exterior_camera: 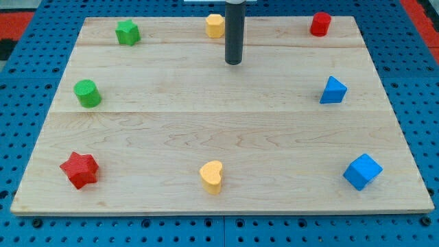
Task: Move the blue triangle slightly right and up a bit
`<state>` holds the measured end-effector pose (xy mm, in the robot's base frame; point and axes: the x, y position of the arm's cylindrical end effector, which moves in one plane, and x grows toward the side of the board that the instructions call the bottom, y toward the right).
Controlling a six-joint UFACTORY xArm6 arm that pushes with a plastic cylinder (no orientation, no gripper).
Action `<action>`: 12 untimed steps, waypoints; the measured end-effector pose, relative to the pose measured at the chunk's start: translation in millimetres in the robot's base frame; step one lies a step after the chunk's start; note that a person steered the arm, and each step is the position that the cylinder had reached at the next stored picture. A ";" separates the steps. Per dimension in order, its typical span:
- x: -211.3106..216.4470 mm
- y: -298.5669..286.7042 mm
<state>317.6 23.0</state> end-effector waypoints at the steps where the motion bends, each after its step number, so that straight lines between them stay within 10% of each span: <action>1: 0.8 0.0; 12: 83.5 105.7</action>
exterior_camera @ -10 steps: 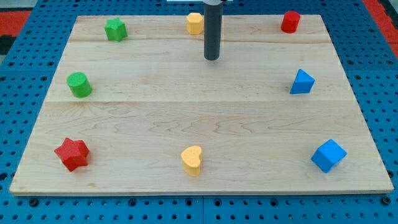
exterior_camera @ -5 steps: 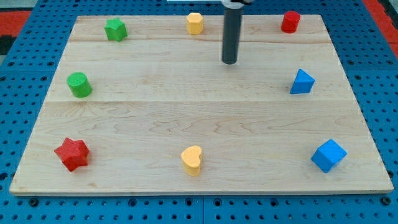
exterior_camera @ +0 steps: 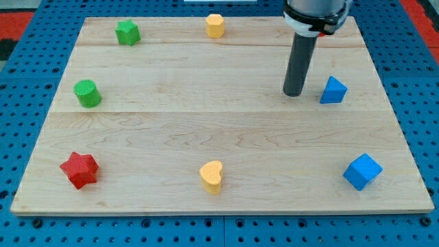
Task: Move the blue triangle slightly right and up a bit
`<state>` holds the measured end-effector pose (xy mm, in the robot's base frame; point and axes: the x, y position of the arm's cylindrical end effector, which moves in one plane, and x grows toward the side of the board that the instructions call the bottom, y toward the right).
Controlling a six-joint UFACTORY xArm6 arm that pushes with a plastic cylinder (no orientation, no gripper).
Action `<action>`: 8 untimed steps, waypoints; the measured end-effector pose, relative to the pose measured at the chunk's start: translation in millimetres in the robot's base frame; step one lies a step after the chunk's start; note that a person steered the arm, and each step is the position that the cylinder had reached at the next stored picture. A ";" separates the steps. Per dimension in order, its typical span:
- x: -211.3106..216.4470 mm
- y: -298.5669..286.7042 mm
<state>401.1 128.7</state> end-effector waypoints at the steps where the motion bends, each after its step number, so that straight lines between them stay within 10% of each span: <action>1: 3.8 23.1; 5: 67.5 153.5; 8: 35.2 116.2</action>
<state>436.2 245.0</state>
